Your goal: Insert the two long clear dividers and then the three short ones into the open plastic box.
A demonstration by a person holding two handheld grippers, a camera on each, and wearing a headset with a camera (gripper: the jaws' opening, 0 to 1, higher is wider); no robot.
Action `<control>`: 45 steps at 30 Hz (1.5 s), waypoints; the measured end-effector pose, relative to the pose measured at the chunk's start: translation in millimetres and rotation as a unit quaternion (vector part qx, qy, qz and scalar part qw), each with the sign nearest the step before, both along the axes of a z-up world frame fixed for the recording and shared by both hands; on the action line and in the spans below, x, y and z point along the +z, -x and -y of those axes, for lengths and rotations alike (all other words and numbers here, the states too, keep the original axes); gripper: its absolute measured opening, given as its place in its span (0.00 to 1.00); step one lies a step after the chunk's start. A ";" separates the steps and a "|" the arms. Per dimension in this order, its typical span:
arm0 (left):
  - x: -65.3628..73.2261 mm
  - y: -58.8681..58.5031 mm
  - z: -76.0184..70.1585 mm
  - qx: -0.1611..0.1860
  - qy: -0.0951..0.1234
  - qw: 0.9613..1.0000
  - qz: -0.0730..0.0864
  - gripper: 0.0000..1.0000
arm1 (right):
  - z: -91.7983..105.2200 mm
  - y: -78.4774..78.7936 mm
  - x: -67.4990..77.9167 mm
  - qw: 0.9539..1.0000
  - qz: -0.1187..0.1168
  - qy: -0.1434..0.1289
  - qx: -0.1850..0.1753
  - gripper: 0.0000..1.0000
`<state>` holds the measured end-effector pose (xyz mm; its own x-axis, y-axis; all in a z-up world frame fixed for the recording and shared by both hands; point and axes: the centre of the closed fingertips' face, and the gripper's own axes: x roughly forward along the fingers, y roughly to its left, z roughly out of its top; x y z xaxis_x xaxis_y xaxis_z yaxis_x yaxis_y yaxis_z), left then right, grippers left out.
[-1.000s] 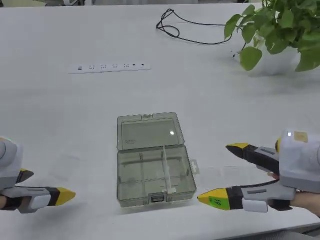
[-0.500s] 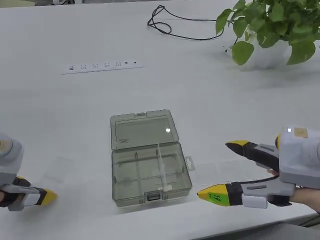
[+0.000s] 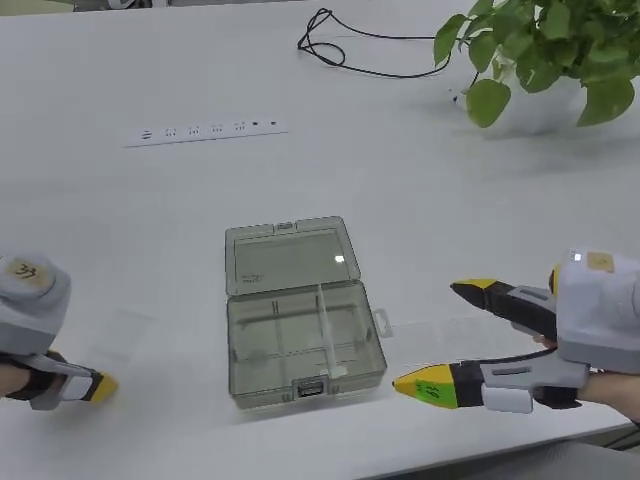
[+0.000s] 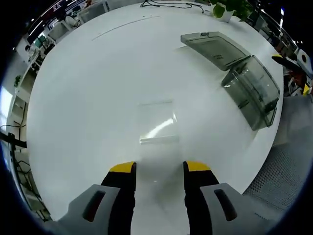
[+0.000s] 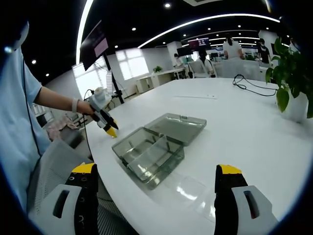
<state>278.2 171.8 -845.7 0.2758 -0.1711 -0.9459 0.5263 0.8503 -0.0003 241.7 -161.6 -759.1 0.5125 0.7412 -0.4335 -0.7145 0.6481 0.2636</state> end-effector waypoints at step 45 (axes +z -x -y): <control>23.3 -8.7 10.5 0.041 0.069 0.996 0.047 0.30 | -19.9 3.6 -6.5 0.999 -0.036 -0.018 0.009 0.98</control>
